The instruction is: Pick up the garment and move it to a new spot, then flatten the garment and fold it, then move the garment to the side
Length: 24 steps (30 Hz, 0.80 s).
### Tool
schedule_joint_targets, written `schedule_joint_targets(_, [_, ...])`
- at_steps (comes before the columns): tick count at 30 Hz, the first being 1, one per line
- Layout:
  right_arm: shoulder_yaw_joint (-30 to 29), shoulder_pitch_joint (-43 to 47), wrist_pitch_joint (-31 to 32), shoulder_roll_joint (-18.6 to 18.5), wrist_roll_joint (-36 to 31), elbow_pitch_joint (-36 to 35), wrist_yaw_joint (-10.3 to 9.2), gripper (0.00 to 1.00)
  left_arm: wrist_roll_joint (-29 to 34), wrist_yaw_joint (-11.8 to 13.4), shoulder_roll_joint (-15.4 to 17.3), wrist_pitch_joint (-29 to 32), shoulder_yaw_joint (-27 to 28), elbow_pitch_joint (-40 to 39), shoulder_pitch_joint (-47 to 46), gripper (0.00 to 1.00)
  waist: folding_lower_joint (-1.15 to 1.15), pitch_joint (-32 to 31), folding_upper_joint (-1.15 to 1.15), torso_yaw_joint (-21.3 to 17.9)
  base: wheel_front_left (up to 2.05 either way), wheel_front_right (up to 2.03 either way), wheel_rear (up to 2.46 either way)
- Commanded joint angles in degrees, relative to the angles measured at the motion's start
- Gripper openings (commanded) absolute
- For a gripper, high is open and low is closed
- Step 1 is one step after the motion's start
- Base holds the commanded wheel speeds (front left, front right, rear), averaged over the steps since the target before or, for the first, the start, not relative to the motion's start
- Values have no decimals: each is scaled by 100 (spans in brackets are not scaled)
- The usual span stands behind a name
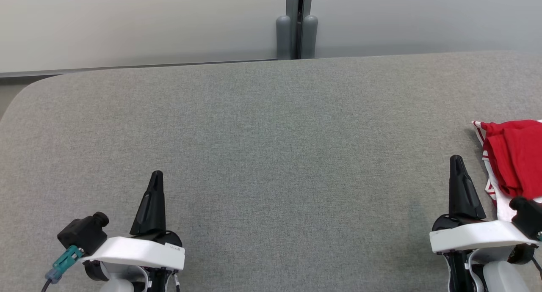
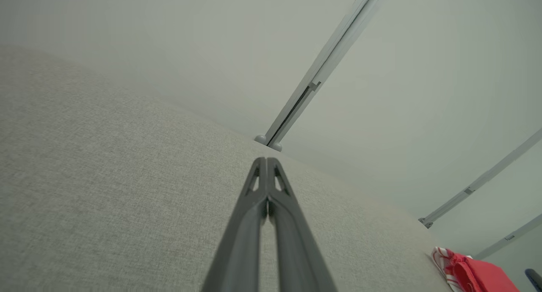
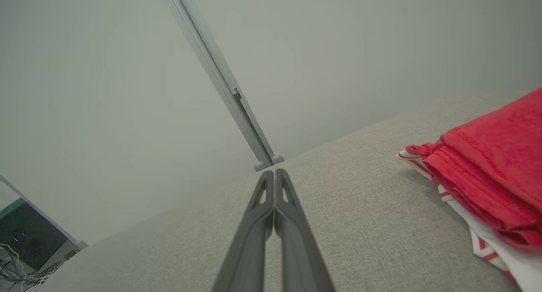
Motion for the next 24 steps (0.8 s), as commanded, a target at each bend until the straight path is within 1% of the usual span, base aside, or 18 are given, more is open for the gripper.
schedule_joint_targets(1, [-21,-46,45,-44,150,-82,0,0,-124,-20,46,16,48,-68,-110,0,0,-3,0,-1,0,0,0])
schedule_joint_targets(3, [-45,-35,114,-50,438,-79,0,0,-379,-35,61,78,84,-46,-115,0,0,-22,0,-5,0,0,0])
schedule_joint_targets(4, [-45,-35,114,-50,438,-79,0,0,-379,-35,61,78,84,-46,-115,0,0,-22,0,-5,0,0,0])
schedule_joint_targets(24, [-201,39,545,-74,2115,-67,0,0,-1841,-114,123,466,327,40,-125,0,0,-151,0,-35,0,0,0])
